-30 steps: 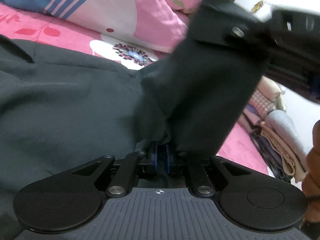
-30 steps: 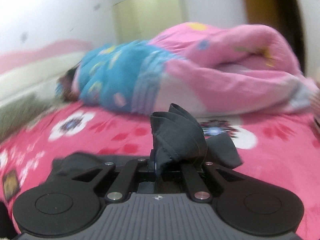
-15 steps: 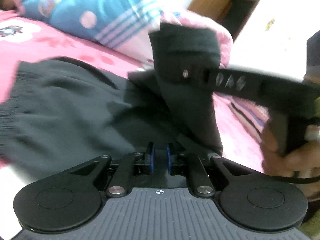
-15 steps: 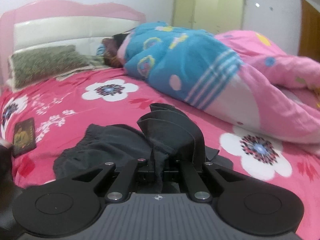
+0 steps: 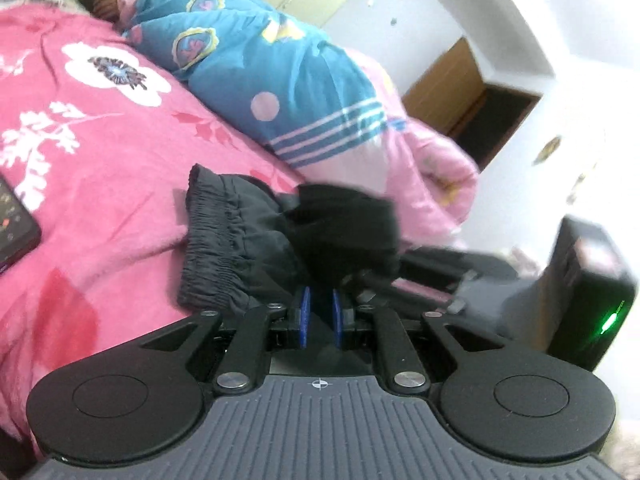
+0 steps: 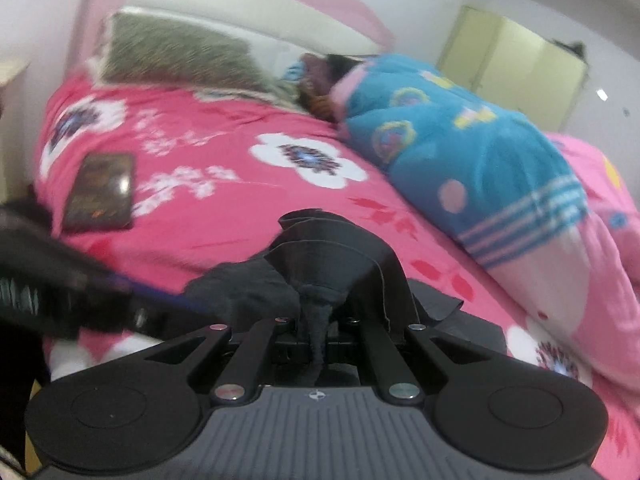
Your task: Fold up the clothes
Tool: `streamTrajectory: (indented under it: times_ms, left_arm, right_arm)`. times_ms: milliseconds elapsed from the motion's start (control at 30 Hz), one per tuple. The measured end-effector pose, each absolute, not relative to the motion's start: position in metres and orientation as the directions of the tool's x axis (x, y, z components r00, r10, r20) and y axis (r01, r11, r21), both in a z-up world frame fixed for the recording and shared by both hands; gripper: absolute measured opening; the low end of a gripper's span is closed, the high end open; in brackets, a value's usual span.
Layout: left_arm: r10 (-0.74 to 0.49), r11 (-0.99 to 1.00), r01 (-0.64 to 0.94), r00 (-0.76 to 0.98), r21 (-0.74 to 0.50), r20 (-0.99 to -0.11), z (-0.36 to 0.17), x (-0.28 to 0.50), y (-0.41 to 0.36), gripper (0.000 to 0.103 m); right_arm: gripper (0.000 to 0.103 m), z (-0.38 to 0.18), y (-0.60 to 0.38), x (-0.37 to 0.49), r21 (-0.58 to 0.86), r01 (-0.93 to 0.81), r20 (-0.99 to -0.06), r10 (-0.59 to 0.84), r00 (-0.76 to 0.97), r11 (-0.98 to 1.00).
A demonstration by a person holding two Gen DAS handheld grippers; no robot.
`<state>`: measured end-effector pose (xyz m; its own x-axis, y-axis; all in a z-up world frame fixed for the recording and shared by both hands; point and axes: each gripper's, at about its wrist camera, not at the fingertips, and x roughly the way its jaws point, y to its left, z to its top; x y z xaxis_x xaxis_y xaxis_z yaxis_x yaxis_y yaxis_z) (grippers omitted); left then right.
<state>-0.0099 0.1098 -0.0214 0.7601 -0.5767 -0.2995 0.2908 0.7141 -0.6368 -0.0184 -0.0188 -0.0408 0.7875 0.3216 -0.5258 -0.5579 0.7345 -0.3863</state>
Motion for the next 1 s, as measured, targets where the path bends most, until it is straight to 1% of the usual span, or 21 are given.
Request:
streamTrajectory:
  times_ms: [233,300,433,467,700,867,1000]
  left_arm:
    - [-0.599,0.666,0.276,0.751,-0.693,-0.277,-0.03,-0.009,0.126,0.012]
    - [-0.606,0.651,0.27,0.748,-0.71,-0.271,-0.032,-0.008,0.131,0.016]
    - [-0.621,0.622,0.259,0.739,-0.739,-0.263,-0.037,-0.005,0.135,0.032]
    - [-0.623,0.614,0.253,0.736,-0.747,-0.263,-0.038,-0.003,0.135,0.033]
    - [-0.661,0.565,0.236,0.702,-0.79,-0.263,-0.04,0.017,0.135,0.036]
    - [-0.687,0.571,0.263,0.672,-0.778,-0.277,-0.034,0.03,0.129,0.037]
    - [-0.677,0.61,0.271,0.666,-0.745,-0.312,-0.029,0.038,0.123,0.037]
  right_arm:
    - [0.003,-0.063,0.001,-0.029,-0.507,-0.567,-0.524,0.289,0.801,0.649]
    - [0.003,-0.069,0.006,-0.032,-0.549,-0.564,-0.518,0.278,0.809,0.617]
    - [0.003,-0.083,0.014,-0.037,-0.628,-0.553,-0.503,0.257,0.825,0.547]
    - [0.004,-0.086,0.017,-0.038,-0.647,-0.55,-0.498,0.252,0.829,0.529]
    - [0.007,-0.103,0.024,-0.049,-0.763,-0.504,-0.437,0.251,0.864,0.405]
    - [0.015,-0.115,0.028,-0.057,-0.836,-0.456,-0.386,0.262,0.884,0.307]
    - [0.022,-0.124,0.031,-0.063,-0.88,-0.413,-0.347,0.276,0.896,0.234]
